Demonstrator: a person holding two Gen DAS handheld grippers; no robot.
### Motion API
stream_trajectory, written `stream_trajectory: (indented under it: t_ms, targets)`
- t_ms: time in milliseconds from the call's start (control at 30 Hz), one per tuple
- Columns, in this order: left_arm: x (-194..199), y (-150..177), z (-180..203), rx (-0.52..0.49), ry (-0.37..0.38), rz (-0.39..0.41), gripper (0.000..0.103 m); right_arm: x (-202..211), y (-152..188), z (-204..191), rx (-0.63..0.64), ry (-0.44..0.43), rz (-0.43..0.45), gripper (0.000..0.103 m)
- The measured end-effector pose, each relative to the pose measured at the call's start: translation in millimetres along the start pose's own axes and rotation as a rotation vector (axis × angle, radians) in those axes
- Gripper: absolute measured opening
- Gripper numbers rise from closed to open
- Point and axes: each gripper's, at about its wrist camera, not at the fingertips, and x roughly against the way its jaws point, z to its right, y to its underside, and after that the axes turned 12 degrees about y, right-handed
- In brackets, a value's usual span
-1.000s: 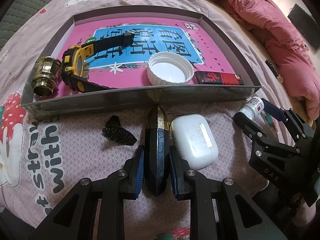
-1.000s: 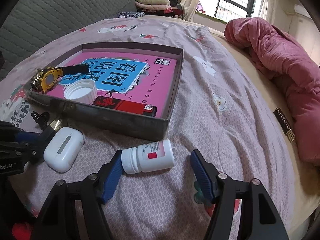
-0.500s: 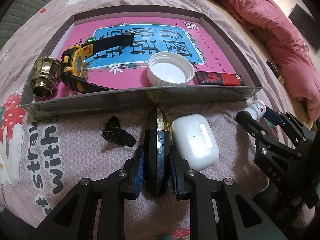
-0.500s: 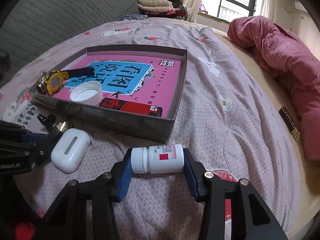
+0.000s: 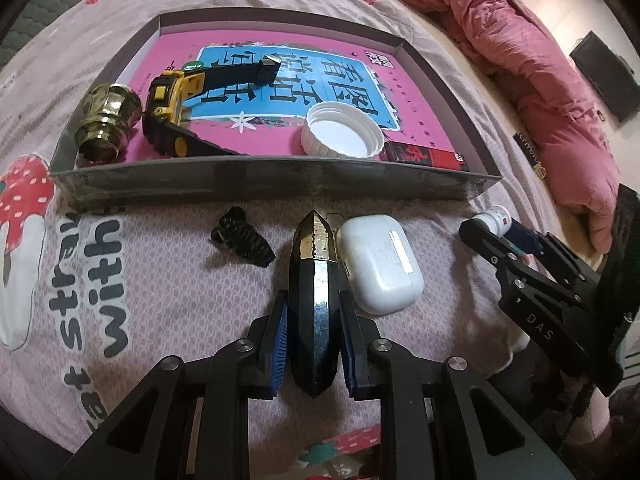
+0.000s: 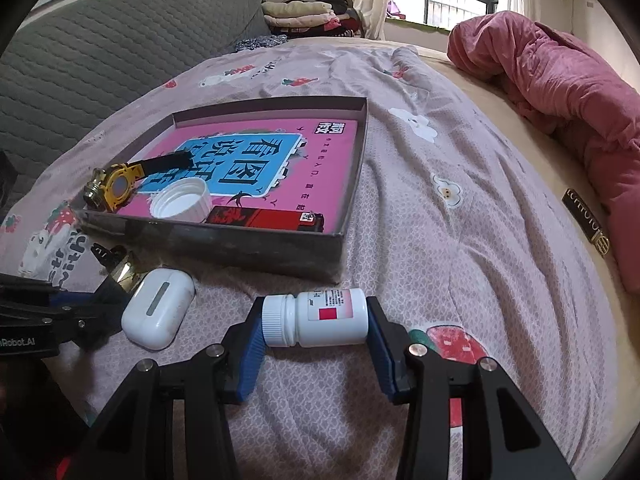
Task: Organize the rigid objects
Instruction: 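Lift and carry the marker with the left tool toward the tray while the right tool carries the pill bottle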
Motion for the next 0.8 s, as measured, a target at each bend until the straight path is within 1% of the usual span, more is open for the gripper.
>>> stream_trajectory:
  t_ms: [200, 400, 633, 800]
  targets:
    - [10, 6, -6, 0.028, 0.031, 0.007, 0.023, 4, 1, 0, -0.015, -0.019, 0.003, 0.047]
    - [16, 6, -7, 0.029, 0.026, 0.018, 0.023, 8, 0, 1, -0.036, -0.030, 0.006, 0.047]
    - [22, 6, -3, 0.023, 0.028, 0.029, 0.023, 15, 3, -3, -0.024, -0.038, 0.004, 0.046]
    - [29, 6, 2, -0.001, 0.020, 0.044, 0.023, 21, 2, -7, -0.023, -0.046, 0.012, 0.046]
